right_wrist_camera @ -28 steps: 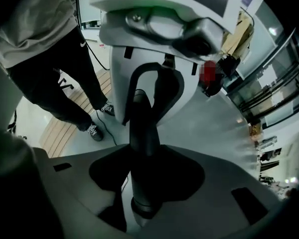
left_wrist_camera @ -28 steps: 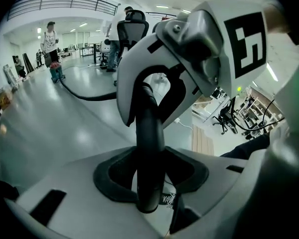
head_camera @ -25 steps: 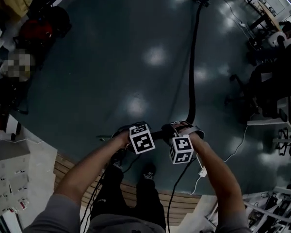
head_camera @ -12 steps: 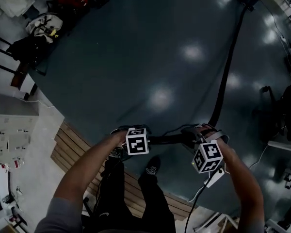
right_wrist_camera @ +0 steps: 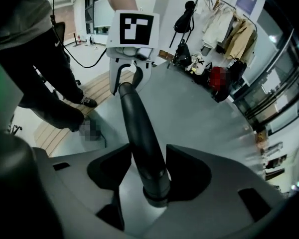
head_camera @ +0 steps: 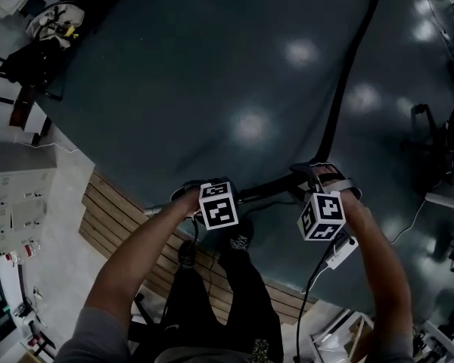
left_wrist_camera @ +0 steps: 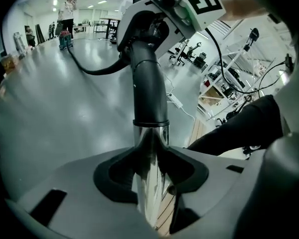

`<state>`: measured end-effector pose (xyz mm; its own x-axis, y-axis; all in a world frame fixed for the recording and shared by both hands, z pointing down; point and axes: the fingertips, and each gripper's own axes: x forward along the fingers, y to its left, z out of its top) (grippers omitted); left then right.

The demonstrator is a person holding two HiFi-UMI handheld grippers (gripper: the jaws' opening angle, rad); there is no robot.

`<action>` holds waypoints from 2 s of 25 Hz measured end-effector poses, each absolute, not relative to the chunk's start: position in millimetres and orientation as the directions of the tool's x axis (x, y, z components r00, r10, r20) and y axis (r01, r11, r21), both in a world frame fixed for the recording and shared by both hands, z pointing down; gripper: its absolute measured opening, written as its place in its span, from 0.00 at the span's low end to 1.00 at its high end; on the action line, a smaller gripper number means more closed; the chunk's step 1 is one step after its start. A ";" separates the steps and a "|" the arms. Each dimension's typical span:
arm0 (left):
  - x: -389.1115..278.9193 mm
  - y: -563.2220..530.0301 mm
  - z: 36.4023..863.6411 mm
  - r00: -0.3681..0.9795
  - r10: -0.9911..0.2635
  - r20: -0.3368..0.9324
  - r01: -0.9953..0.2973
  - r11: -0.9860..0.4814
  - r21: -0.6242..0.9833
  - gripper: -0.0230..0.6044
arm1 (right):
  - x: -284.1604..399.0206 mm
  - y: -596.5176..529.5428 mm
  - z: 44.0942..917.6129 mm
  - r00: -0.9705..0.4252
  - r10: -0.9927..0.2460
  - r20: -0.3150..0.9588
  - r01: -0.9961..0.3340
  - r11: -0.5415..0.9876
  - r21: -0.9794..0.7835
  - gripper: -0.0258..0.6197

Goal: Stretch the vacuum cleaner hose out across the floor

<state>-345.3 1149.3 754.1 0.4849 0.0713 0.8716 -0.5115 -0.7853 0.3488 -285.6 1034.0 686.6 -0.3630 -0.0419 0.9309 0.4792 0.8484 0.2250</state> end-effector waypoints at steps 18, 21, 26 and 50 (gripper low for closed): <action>-354.4 1208.5 944.8 0.256 -0.088 0.963 -0.604 -0.792 0.088 0.31 | -294.2 1150.9 853.0 -0.613 -0.119 0.781 -0.722 0.486 -0.493 0.28; -346.1 1220.7 970.6 0.260 -0.101 0.960 -0.619 -0.781 0.085 0.31 | -287.7 1164.1 887.4 -0.635 -0.196 0.747 -0.766 0.283 -0.577 0.28; -332.0 1238.1 1009.1 0.311 -0.105 0.945 -0.643 -0.755 0.128 0.31 | -288.4 1173.2 938.5 -0.660 -0.251 0.709 -0.743 0.077 -0.665 0.43; -375.3 1323.3 1014.3 0.477 -0.133 0.869 -0.809 -0.452 0.375 0.32 | -272.9 1197.8 1065.9 -0.470 -0.185 0.863 -0.882 0.064 -0.467 0.35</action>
